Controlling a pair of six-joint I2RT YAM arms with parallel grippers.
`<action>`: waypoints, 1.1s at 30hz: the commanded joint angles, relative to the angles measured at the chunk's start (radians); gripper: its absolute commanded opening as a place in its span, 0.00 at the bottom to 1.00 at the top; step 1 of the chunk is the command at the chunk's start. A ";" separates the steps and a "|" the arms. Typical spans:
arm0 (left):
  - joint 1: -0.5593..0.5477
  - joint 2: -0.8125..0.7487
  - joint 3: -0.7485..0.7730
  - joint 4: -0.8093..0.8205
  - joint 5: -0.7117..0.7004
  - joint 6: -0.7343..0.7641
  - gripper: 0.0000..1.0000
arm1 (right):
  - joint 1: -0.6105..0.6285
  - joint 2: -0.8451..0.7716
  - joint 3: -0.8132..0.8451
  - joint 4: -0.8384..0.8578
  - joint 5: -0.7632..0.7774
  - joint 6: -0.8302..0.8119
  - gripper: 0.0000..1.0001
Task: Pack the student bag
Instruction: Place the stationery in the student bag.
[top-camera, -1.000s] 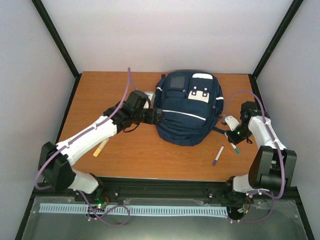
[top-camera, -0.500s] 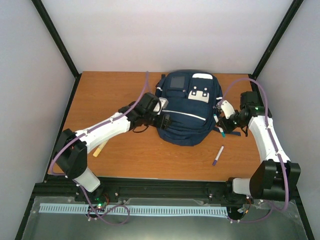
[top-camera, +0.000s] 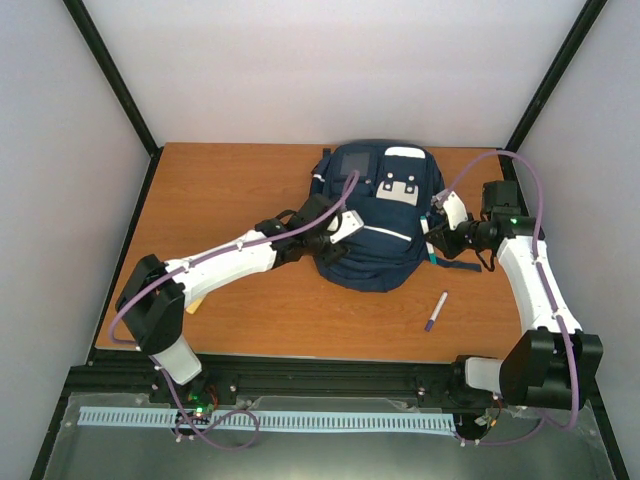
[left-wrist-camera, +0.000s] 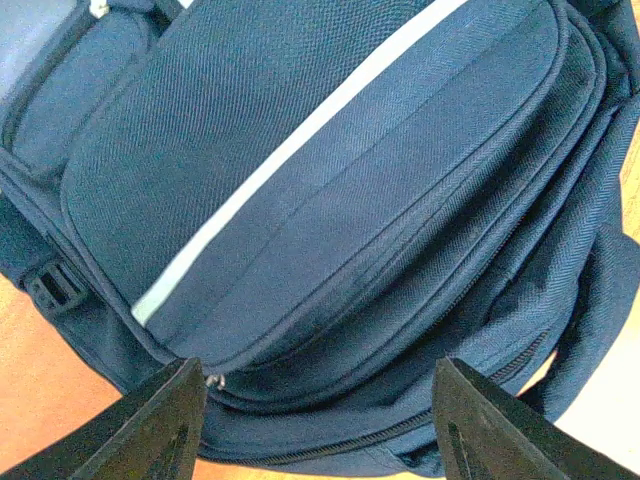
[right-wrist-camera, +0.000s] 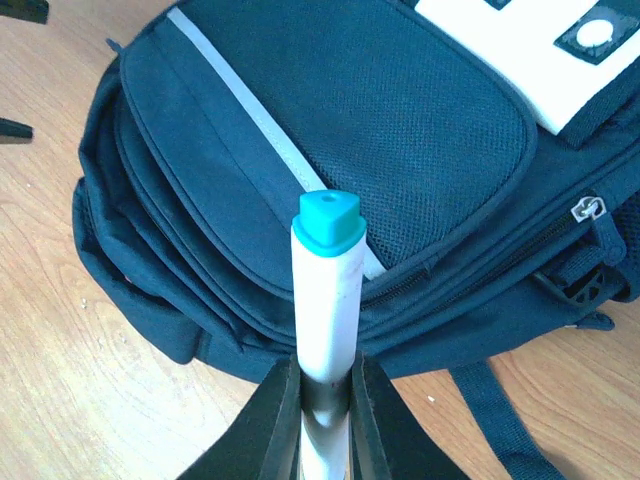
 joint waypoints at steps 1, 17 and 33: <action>-0.001 0.012 0.022 0.081 -0.025 0.200 0.63 | 0.006 -0.050 -0.011 0.033 -0.050 0.042 0.07; -0.020 0.163 0.079 0.149 -0.045 0.325 0.54 | 0.005 -0.128 -0.070 0.033 -0.060 0.066 0.07; -0.021 0.269 0.198 0.267 -0.071 0.303 0.33 | 0.006 -0.125 -0.082 0.040 -0.052 0.084 0.08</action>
